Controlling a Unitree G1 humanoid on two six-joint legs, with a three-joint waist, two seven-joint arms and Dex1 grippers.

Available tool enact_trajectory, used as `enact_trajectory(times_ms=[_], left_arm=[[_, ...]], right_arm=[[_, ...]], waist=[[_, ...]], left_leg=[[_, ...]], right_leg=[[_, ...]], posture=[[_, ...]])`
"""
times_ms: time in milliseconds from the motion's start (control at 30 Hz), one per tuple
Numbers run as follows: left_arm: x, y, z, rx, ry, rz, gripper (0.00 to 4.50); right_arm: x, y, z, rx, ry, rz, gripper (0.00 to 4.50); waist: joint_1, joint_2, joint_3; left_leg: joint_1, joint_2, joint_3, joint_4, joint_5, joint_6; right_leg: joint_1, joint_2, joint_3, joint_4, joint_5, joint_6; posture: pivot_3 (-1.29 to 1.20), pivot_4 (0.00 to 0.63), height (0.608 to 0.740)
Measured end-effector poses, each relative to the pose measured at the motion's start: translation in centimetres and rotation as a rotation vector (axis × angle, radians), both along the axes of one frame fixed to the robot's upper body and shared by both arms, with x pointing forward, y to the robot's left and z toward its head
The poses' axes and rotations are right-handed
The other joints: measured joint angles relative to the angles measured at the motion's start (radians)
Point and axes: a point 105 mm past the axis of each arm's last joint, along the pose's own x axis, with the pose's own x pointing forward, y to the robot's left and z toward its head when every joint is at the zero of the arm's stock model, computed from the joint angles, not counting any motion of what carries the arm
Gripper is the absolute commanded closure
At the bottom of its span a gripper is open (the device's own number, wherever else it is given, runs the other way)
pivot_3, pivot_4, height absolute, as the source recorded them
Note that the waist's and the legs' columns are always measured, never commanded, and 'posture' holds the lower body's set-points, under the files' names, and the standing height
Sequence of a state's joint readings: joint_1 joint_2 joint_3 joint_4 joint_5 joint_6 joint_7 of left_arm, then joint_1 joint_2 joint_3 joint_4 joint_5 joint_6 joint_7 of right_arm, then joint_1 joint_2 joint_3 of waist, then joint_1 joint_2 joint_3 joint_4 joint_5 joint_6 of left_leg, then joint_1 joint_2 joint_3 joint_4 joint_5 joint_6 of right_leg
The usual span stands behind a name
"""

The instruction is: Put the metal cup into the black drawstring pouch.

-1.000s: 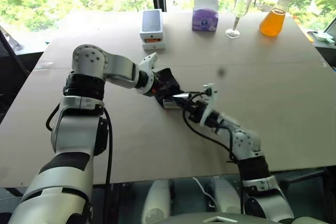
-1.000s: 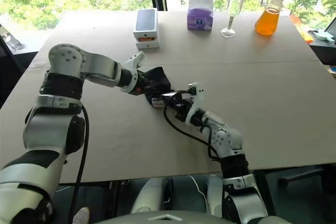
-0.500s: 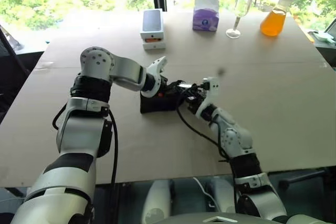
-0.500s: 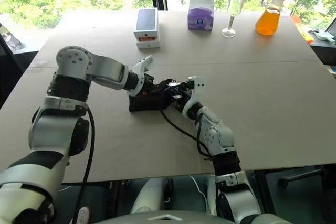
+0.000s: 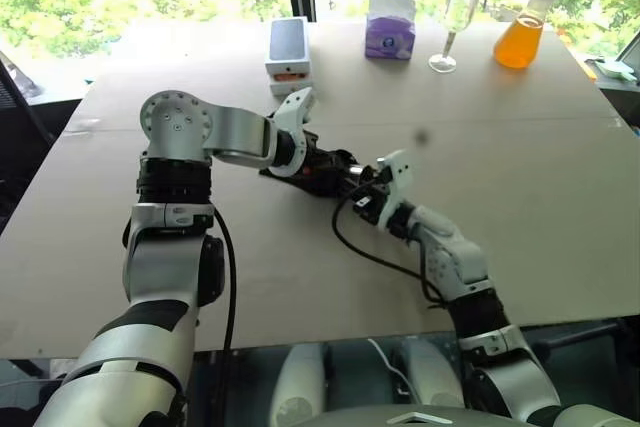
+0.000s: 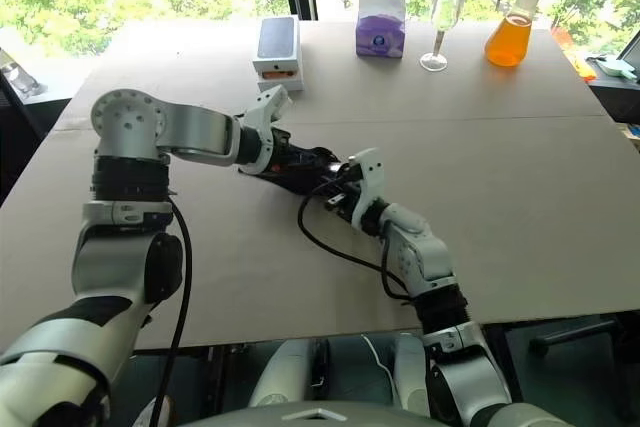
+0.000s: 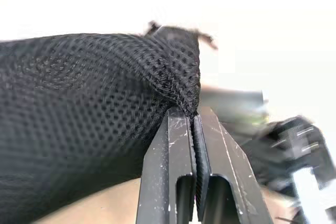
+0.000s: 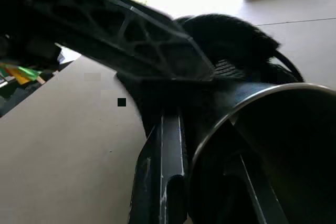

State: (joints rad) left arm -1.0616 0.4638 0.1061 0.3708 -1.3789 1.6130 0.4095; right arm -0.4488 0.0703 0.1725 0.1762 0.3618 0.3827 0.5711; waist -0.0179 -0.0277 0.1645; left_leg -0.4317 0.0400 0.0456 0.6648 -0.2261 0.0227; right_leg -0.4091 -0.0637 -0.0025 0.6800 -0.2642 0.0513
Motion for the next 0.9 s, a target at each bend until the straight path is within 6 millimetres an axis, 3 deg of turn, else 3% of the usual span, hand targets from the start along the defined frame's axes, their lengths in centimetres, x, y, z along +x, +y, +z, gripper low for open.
enact_trajectory(times_ms=[300,533,767,900], left_arm=[[-0.4,-0.8,0.4,-0.021,-0.022,-0.036,4.5],[-0.5,-0.3,0.2,-0.024,-0.015,-0.005,4.5],[-0.5,-0.2,0.5,-0.046,-0.019,0.015,4.5],[-0.1,-0.5,1.1,-0.099,-0.029,0.045,4.5]], right_arm=[[0.8,0.6,0.4,-0.031,-0.059,-0.011,4.4],[2.8,1.6,0.4,-0.095,-0.17,-0.132,4.4],[2.5,1.9,0.0,-0.229,-0.378,-0.084,4.4],[1.3,4.3,0.0,-0.316,-0.505,0.055,4.4]], waist=[[0.001,0.0,0.0],[0.004,0.0,0.0],[0.004,0.0,0.0],[-0.008,0.0,0.0]], left_leg=[[0.0,0.0,0.0,0.0,0.0,0.0],[-0.001,0.0,-0.001,0.0,0.0,0.0],[-0.001,-0.001,-0.001,0.0,0.0,0.0],[0.0,0.0,-0.001,-0.001,0.001,-0.001]], right_leg=[[0.0,0.0,0.0,0.0,0.0,0.0],[0.0,-0.001,0.0,0.0,0.0,0.0],[0.0,-0.001,-0.001,-0.001,0.0,0.0],[0.0,-0.001,-0.001,0.0,0.0,0.0]], posture=[[0.0,0.15,0.74],[0.0,0.15,0.74],[0.0,0.15,0.74],[0.0,0.15,0.74]])
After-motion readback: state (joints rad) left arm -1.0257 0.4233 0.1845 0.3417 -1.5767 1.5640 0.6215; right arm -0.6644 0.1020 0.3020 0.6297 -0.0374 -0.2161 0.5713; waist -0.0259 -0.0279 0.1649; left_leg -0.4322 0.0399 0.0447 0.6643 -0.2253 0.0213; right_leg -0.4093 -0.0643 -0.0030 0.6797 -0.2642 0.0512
